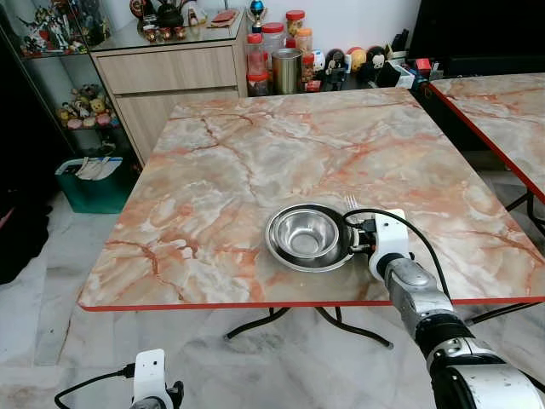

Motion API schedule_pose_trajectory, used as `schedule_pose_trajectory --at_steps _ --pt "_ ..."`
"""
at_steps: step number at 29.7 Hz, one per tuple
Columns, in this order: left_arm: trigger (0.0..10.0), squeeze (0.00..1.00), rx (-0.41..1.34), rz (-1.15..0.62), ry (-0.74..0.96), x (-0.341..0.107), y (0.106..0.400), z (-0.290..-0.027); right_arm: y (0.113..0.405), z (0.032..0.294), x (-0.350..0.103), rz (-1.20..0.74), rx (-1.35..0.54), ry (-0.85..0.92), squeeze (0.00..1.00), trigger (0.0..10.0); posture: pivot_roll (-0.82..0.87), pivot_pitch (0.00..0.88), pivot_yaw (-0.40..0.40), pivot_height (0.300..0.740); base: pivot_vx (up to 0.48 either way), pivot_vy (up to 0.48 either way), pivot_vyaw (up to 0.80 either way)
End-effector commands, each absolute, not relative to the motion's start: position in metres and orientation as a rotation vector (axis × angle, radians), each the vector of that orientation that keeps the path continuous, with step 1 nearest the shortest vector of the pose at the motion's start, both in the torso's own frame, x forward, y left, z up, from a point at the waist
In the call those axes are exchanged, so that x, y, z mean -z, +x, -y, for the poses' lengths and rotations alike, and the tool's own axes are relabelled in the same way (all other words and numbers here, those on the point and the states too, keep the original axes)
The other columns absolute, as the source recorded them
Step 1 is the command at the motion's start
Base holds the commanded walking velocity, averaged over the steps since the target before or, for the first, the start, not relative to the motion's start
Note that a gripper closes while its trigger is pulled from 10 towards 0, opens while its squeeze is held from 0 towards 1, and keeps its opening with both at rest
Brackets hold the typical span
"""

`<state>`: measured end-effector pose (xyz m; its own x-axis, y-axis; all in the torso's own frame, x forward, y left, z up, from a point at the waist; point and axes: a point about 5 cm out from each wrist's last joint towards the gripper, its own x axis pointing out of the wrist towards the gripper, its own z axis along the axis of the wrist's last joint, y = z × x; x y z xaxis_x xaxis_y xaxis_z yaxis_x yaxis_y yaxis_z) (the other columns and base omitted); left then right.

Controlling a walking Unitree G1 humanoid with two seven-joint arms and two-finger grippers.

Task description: Setting the table

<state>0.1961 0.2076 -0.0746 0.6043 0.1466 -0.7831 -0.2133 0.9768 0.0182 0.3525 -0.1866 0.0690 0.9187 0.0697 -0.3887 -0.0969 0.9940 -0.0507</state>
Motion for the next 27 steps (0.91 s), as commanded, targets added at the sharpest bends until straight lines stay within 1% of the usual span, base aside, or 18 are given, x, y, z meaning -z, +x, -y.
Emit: schedule_pose_trajectory --at_steps 1,27 --pt "10.0 0.0 -0.214 -0.915 -0.072 0.075 0.196 -0.209 0.357 0.184 -0.076 -0.374 -0.092 -0.075 0.0 10.0 -0.02 0.0 0.073 0.74 0.0 0.0 0.0" --pt "10.0 0.0 -0.214 -0.915 -0.069 0.075 0.196 -0.21 0.351 0.187 -0.064 -0.449 -0.062 -0.087 0.0 10.0 -0.02 0.0 0.073 0.74 0.0 0.0 0.0"
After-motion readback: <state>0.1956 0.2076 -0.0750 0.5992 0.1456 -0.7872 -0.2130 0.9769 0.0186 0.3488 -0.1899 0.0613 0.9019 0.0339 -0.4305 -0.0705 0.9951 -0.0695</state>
